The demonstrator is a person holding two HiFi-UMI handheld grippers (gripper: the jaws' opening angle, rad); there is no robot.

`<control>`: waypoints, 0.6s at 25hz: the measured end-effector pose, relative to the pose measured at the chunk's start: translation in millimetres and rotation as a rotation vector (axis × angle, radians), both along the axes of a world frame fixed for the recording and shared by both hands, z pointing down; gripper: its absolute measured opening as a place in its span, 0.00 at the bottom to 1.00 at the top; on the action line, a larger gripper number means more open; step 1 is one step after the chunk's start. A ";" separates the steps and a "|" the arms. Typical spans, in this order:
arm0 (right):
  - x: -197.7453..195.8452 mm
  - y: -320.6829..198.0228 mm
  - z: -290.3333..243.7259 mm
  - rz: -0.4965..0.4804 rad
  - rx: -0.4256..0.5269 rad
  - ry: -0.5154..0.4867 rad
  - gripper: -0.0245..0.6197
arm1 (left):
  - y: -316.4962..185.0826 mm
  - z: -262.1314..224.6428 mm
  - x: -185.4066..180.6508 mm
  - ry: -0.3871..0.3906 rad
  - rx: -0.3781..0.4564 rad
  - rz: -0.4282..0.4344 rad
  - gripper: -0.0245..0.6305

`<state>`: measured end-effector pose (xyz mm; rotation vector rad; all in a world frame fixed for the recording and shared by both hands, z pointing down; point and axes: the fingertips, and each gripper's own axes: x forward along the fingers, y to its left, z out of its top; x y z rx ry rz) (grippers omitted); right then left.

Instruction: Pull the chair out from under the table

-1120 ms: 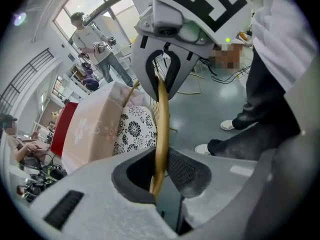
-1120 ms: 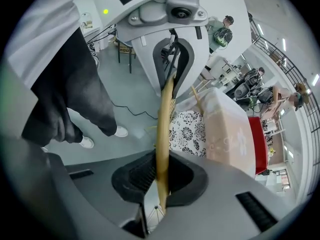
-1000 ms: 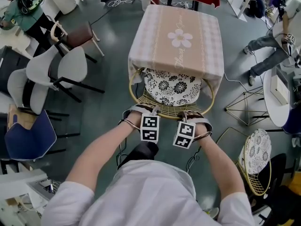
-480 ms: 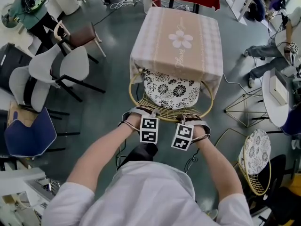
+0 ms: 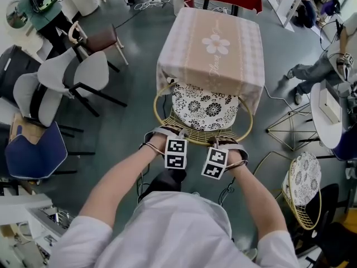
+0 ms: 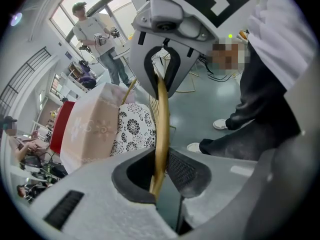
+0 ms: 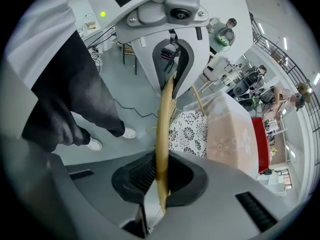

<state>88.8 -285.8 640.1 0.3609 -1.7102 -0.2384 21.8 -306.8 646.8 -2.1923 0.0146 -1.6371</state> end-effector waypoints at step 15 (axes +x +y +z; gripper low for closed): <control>-9.9 55.4 1.6 -0.013 -0.008 0.000 0.08 | 55.4 2.4 -10.0 -0.012 0.008 -0.027 0.13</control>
